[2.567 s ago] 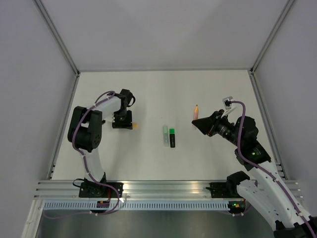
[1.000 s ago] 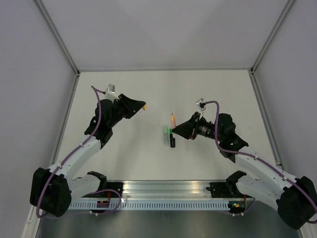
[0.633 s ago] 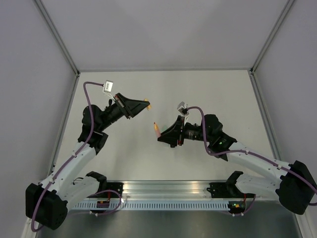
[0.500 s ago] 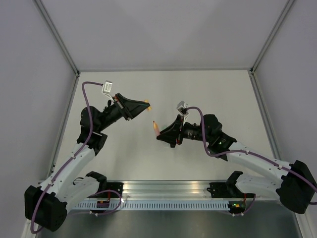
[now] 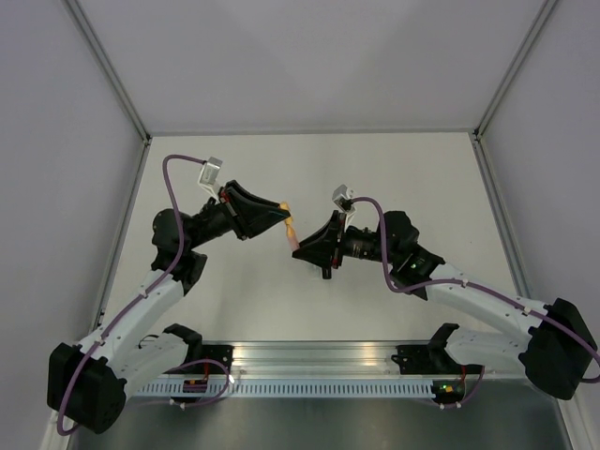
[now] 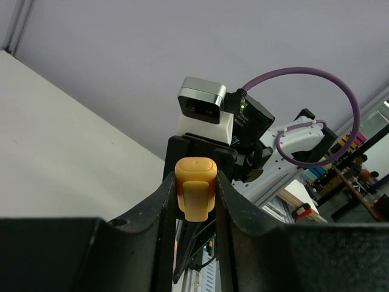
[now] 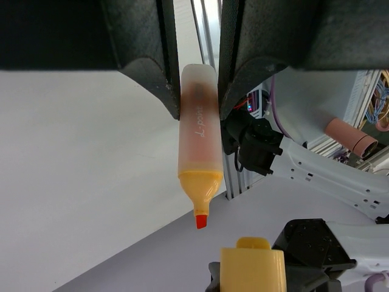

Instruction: Insert the pens into the pen caps

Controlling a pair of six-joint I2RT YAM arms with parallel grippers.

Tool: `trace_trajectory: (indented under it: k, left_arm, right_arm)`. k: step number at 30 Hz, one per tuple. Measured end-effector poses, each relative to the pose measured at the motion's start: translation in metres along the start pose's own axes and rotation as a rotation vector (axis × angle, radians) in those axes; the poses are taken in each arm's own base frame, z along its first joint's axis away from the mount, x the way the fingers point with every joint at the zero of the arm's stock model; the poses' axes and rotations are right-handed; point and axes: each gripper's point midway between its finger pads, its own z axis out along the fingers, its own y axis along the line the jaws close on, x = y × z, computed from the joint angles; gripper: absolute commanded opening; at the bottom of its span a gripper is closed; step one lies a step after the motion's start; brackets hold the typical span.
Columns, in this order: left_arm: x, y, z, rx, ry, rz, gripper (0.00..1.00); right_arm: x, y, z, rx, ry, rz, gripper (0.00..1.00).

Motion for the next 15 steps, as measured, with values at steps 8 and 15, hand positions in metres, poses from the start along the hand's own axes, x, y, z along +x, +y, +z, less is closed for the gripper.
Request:
trace_trajectory:
  k: [8,15]
  left_arm:
    - [0.005,-0.003,-0.001,0.04,0.012,0.025,0.02]
    - [0.007,-0.003,-0.001,0.057,0.011,0.04,0.02]
  right_arm:
    - [-0.007,0.012,-0.002,-0.054,-0.026,-0.014,0.0]
    - [-0.004,0.018,-0.004,-0.09,-0.028,-0.007,0.0]
